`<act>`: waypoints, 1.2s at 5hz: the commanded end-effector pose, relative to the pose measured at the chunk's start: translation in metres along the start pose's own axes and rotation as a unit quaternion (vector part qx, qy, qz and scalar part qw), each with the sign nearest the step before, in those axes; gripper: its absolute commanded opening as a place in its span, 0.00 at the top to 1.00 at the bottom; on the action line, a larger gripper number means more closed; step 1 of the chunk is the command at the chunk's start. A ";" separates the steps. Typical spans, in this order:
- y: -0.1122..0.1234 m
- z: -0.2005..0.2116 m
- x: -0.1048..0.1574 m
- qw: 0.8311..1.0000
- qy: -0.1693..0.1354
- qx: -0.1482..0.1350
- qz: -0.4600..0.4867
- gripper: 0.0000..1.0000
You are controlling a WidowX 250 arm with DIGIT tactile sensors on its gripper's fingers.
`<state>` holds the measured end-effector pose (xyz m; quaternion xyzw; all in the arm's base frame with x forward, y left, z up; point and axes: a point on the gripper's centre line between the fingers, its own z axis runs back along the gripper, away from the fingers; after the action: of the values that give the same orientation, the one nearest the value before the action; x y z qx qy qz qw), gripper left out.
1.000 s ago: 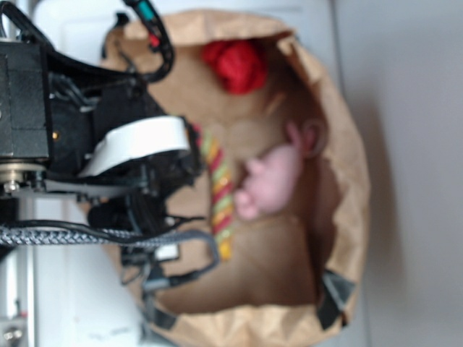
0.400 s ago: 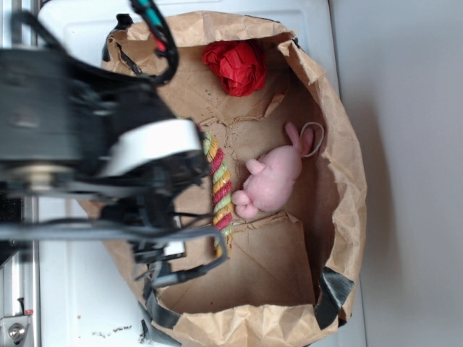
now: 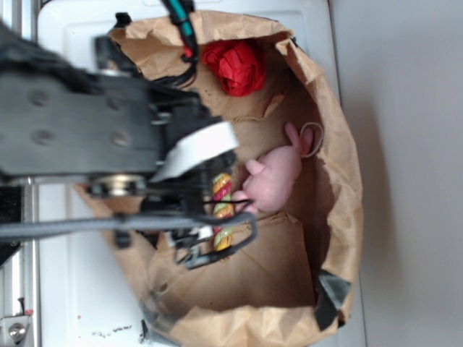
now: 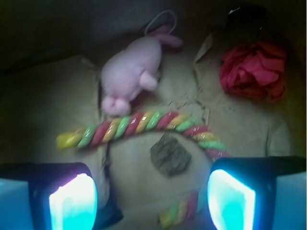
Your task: Grab the rock.
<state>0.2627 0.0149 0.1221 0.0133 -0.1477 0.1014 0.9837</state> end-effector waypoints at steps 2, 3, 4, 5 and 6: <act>0.000 -0.001 0.010 0.999 -0.042 0.015 -0.001 0.00; 0.000 -0.003 0.000 0.999 -0.050 0.012 -0.010 0.00; -0.003 -0.017 -0.013 0.998 -0.057 0.016 -0.010 0.00; -0.004 -0.023 -0.017 0.998 -0.051 0.014 -0.015 0.00; -0.006 -0.031 -0.012 0.999 -0.041 0.021 -0.015 0.00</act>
<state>0.2498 0.0111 0.0725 0.0439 -0.1585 0.0978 0.9815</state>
